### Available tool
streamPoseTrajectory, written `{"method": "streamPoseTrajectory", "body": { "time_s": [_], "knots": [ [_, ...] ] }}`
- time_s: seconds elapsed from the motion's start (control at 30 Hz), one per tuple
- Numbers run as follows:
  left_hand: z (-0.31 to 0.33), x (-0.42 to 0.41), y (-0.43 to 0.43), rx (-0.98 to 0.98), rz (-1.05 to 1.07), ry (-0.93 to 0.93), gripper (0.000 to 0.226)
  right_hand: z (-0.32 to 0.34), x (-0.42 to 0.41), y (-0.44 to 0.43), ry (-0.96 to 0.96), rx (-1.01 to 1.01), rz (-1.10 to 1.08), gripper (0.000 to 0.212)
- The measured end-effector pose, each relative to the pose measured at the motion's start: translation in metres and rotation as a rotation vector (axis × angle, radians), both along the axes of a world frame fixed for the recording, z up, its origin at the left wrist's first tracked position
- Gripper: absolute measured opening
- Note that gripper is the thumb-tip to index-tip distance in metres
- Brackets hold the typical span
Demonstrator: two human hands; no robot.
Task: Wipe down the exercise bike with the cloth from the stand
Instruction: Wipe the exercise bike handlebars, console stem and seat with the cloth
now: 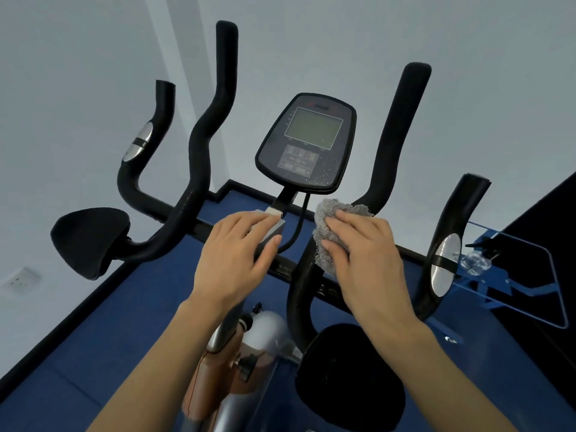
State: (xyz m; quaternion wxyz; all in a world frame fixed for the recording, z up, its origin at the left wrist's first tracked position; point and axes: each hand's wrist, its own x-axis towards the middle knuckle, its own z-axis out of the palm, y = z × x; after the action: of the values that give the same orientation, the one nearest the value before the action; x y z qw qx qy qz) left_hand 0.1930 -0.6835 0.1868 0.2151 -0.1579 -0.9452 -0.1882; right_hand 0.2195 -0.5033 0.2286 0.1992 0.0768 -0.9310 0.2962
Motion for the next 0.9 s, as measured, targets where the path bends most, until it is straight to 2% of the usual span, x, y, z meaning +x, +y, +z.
{"method": "streamPoseTrajectory", "body": {
  "time_s": [0.1,0.33,0.5,0.63,0.77,0.9],
  "knots": [
    [0.002,-0.003,-0.001,0.029,-0.037,-0.022,0.039,-0.006,0.006,-0.008,0.025,0.06,-0.047,0.027],
    [-0.002,0.002,-0.001,0.007,-0.061,0.055,0.036,-0.001,0.011,-0.001,-0.001,-0.004,-0.008,0.025],
    [-0.002,0.003,-0.003,0.165,-0.045,0.13,0.031,-0.01,0.026,-0.015,0.027,0.03,0.012,0.024],
    [0.001,0.007,0.0,0.128,-0.034,0.114,0.032,0.007,0.026,-0.003,-0.085,-0.098,0.029,0.023],
    [-0.002,0.016,-0.006,0.154,-0.059,0.09,0.033,0.02,0.034,0.008,-0.05,-0.265,-0.106,0.028],
    [-0.015,0.018,-0.012,0.052,-0.077,0.099,0.035,0.014,0.037,0.0,-0.058,-0.204,-0.045,0.031]
  ]
}}
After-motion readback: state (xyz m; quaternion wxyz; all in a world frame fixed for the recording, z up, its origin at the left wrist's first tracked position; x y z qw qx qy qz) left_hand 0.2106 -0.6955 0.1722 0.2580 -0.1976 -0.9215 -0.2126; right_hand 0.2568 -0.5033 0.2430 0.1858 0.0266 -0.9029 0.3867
